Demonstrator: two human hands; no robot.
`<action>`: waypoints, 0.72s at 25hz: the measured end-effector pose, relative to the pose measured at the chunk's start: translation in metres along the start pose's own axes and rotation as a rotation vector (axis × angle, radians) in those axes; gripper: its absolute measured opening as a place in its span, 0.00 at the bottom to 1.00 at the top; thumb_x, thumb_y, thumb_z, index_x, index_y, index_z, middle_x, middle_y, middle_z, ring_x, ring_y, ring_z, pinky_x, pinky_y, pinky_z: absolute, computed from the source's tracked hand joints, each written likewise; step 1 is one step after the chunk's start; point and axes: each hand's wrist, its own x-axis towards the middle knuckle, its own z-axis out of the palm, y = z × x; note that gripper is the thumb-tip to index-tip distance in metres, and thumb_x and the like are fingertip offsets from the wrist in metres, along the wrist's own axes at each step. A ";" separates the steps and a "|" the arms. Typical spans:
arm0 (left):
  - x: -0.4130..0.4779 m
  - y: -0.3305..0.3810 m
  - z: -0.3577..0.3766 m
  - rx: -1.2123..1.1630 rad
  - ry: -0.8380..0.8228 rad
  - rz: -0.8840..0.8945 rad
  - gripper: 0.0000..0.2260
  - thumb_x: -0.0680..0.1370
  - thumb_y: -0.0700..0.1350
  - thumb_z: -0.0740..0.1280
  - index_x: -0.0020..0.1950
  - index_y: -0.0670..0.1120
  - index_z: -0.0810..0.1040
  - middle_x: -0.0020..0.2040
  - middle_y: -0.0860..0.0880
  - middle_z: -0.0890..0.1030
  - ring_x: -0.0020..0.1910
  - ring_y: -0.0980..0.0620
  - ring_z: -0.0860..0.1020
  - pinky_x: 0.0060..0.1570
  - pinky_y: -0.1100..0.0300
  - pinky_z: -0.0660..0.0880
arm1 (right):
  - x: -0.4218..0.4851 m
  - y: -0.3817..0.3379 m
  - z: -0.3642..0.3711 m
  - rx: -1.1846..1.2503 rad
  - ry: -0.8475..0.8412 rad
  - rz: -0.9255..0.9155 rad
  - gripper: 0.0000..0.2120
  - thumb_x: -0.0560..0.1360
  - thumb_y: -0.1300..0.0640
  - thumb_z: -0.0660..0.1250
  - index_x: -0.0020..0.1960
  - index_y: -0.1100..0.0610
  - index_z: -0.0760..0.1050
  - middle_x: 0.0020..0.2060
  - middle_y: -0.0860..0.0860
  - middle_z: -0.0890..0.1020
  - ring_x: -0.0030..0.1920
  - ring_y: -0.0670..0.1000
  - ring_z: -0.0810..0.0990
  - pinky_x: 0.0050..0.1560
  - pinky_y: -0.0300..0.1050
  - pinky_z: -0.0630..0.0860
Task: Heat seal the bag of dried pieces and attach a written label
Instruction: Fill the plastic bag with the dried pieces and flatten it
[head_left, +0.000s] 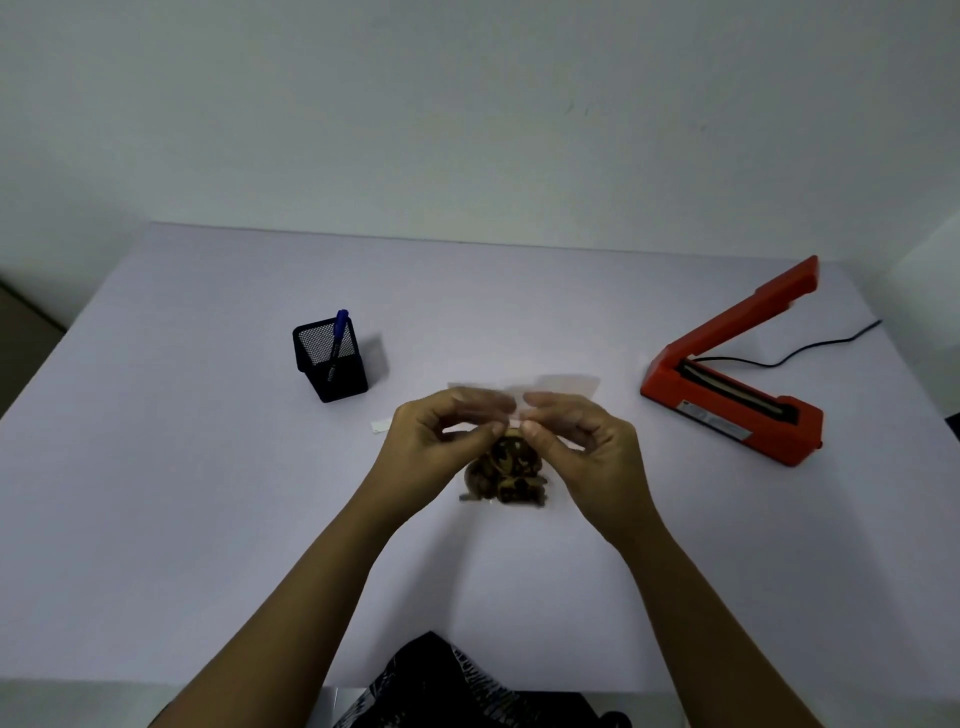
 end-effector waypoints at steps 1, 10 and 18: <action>0.000 0.000 0.000 0.020 0.000 -0.014 0.12 0.72 0.34 0.71 0.46 0.51 0.85 0.47 0.49 0.85 0.49 0.51 0.83 0.46 0.58 0.80 | 0.000 0.002 0.000 0.008 -0.002 0.015 0.10 0.70 0.66 0.70 0.45 0.52 0.81 0.45 0.45 0.85 0.48 0.46 0.83 0.46 0.37 0.79; -0.006 -0.050 -0.003 -0.111 -0.026 -0.341 0.10 0.77 0.37 0.65 0.55 0.45 0.81 0.47 0.45 0.85 0.47 0.48 0.83 0.48 0.58 0.80 | -0.011 0.050 0.002 0.195 -0.017 0.342 0.11 0.75 0.66 0.64 0.51 0.54 0.81 0.45 0.49 0.86 0.50 0.49 0.83 0.47 0.43 0.81; -0.019 -0.153 0.014 0.245 0.088 -0.476 0.06 0.74 0.39 0.70 0.48 0.45 0.84 0.39 0.47 0.84 0.37 0.56 0.81 0.47 0.58 0.80 | -0.027 0.148 0.001 0.049 0.024 0.633 0.09 0.73 0.62 0.69 0.52 0.53 0.80 0.49 0.55 0.84 0.46 0.48 0.83 0.45 0.41 0.80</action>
